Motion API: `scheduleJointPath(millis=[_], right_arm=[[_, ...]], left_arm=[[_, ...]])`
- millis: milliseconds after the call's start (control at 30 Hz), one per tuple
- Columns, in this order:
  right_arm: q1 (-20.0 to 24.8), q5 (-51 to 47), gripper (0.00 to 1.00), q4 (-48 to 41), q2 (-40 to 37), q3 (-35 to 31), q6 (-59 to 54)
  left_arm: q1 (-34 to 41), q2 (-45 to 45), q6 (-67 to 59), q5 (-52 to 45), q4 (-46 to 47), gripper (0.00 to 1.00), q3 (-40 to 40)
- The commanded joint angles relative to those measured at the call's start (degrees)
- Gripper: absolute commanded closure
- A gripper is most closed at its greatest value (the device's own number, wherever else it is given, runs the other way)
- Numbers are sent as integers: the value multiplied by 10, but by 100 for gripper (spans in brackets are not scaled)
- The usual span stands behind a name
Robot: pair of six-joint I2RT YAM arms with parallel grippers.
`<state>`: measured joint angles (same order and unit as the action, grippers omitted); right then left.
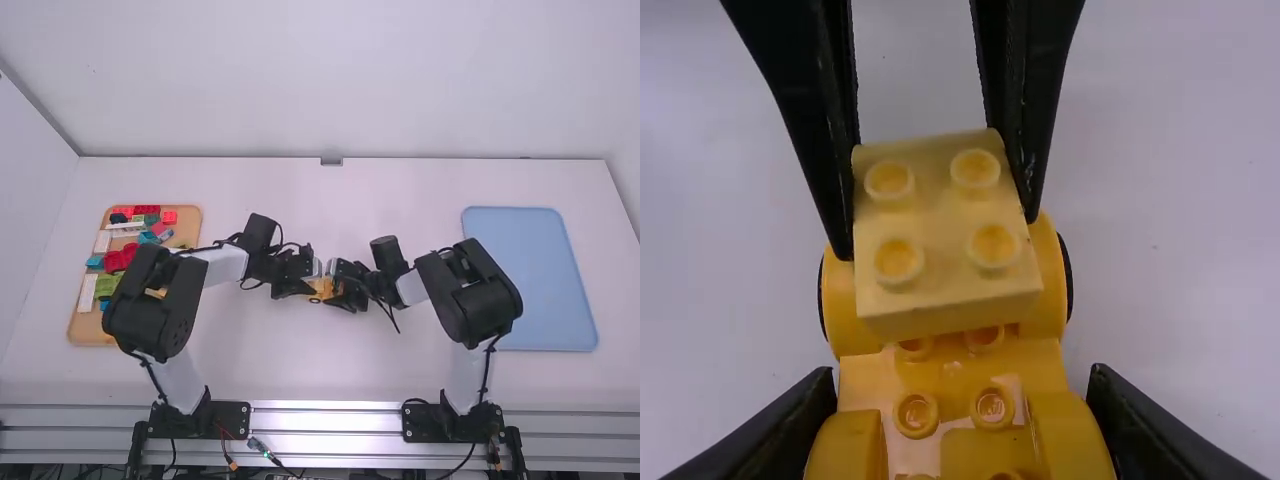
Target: Assemble lego blocks to make yellow taxi
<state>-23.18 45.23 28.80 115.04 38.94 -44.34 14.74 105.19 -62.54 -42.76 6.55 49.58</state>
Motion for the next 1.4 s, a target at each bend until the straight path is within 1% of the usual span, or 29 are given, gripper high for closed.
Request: scheduleJointPath(millis=[0, 300, 533, 567, 633, 700, 867, 1100, 1367], right_arm=[[3, -16, 38, -7, -3, -7, 4], [3, -16, 38, -7, -3, -7, 4], [3, -16, 38, -7, -3, -7, 4], [3, -16, 38, -7, -3, -7, 4], [3, -16, 38, -7, -3, -7, 4], [3, -16, 38, -7, -3, -7, 4], [3, -16, 38, -7, -3, -7, 4], [3, -16, 38, -7, -3, -7, 4], [3, -16, 38, -7, -3, -7, 4]], left_arm=[[-1, -11, -3, 17, 3, 98, -10], [3, -10, -3, 13, 0, 98, -10], [3, -10, -3, -1, 0, 89, -10], [3, -10, -3, -14, -3, 89, -10], [3, -10, -3, -10, -5, 94, -10], [3, -10, -2, 6, -3, 95, -10], [3, -10, -3, -16, -16, 93, -15], [3, -10, 2, -11, -58, 91, -40], [3, -10, 2, -11, -44, 89, -34]])
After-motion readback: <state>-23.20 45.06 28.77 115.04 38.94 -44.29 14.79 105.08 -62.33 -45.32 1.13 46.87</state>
